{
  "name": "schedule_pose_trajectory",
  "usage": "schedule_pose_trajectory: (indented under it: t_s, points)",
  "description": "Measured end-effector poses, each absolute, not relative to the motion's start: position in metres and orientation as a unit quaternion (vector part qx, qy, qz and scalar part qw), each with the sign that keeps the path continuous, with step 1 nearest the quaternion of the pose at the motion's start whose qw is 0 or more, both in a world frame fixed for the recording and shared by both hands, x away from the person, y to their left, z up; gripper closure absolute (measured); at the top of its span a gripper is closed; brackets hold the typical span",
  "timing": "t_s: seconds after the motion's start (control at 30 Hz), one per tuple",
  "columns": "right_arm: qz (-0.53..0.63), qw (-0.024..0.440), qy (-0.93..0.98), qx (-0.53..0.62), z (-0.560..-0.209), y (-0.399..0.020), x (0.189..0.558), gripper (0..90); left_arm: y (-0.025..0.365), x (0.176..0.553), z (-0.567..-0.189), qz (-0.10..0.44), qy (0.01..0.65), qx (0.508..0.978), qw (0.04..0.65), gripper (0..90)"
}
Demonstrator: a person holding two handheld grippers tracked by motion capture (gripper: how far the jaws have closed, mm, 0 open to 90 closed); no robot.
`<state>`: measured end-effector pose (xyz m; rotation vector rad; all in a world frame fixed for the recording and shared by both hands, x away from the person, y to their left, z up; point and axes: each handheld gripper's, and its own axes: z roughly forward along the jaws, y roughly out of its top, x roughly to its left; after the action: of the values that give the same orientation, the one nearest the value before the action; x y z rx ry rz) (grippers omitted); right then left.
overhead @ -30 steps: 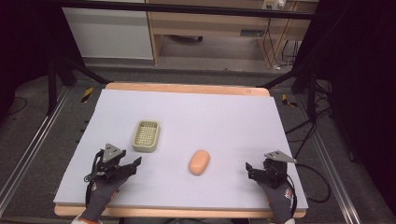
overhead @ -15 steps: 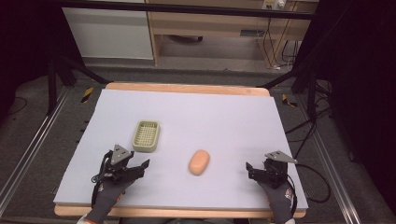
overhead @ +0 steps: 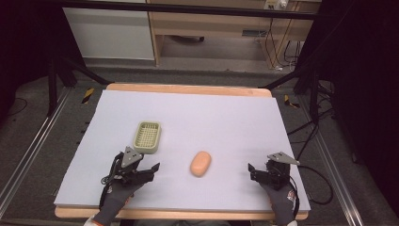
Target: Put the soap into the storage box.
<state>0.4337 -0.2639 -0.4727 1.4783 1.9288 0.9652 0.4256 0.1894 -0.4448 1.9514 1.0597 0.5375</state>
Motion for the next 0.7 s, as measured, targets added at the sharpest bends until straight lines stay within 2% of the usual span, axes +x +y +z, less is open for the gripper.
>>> schedule_pose_trajectory:
  t_s: [0.7]
  points:
    - [0.356, 0.258, 0.712, 0.548, -0.473, -0.264, 0.434, 7.4, 0.150, 0.425, -0.443, 0.195, 0.387, 0.803, 0.408, 27.3]
